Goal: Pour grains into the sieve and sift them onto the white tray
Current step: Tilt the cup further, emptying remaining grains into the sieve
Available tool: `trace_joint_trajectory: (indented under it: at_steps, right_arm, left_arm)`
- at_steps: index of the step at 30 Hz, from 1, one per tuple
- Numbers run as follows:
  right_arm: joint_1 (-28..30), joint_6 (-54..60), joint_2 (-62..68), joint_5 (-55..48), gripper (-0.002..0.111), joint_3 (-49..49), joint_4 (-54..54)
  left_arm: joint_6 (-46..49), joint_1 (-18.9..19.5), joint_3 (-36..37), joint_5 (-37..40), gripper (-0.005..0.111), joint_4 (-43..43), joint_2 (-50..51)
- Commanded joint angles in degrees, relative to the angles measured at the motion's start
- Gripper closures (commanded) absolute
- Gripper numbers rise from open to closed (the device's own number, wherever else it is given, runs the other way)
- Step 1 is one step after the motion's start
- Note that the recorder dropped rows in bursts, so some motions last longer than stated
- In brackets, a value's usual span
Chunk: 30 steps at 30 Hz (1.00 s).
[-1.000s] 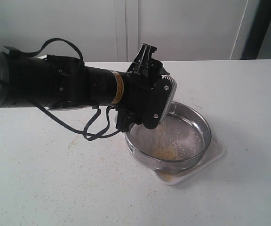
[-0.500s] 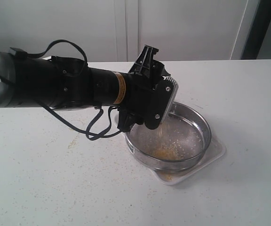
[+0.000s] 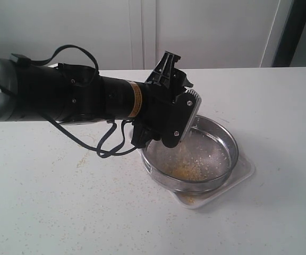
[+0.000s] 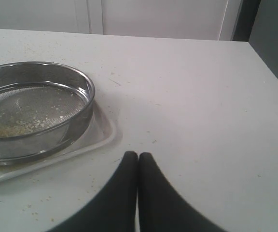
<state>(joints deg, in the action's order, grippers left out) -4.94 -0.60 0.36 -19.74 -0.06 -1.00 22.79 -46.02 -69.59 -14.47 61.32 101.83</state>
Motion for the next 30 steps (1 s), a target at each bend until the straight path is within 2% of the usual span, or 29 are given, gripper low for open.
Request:
trace_joint_trajectory:
  at_steps: [1, 30]
  right_arm:
    - [0.35, -0.3, -0.36, 0.15, 0.108, 0.06, 0.14]
    - [0.35, -0.3, -0.36, 0.15, 0.108, 0.06, 0.14]
  left_arm:
    - [0.17, -0.46, -0.55, -0.73, 0.107, 0.52, -0.45]
    - [3.44, -0.46, -0.55, -0.34, 0.107, 0.52, -0.45]
